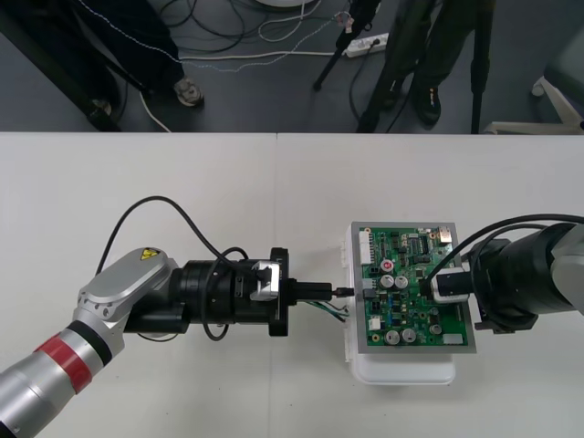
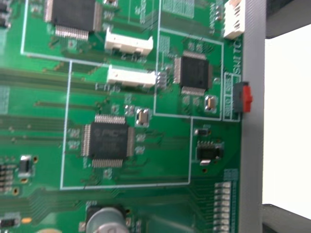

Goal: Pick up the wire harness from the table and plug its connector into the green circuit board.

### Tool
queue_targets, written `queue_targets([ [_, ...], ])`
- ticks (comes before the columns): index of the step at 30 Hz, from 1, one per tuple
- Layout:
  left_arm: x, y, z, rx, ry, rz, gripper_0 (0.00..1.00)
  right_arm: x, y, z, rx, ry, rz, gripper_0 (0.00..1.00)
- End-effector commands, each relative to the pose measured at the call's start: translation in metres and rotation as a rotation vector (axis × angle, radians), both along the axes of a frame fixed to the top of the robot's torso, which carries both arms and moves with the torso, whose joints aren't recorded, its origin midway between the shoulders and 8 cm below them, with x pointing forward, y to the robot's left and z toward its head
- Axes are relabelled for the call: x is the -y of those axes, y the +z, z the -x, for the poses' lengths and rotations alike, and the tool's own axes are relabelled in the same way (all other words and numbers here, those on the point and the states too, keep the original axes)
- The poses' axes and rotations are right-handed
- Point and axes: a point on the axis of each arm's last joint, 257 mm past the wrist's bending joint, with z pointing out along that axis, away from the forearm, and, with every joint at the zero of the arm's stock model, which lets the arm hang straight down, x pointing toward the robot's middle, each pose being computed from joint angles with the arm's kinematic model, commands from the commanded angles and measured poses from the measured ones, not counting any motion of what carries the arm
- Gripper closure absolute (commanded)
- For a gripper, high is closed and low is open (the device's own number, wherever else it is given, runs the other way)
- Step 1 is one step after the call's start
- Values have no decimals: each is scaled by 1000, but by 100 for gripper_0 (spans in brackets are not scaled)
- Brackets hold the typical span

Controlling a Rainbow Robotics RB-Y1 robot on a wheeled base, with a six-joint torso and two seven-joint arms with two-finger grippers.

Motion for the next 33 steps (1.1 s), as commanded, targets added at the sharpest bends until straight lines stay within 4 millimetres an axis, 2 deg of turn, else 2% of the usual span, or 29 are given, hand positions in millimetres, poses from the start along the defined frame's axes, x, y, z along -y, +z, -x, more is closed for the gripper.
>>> queue_targets([
  [1,28,12,2,40,-26,8,100,-13,6,-5,10,13,-14,0],
  [13,32,9,2,46,-26,-1,100,-23,6,-4,3,31,-31,0],
  [33,32,5,-3,48,-6,-16,100,-24,6,-3,-1,28,-35,0],
])
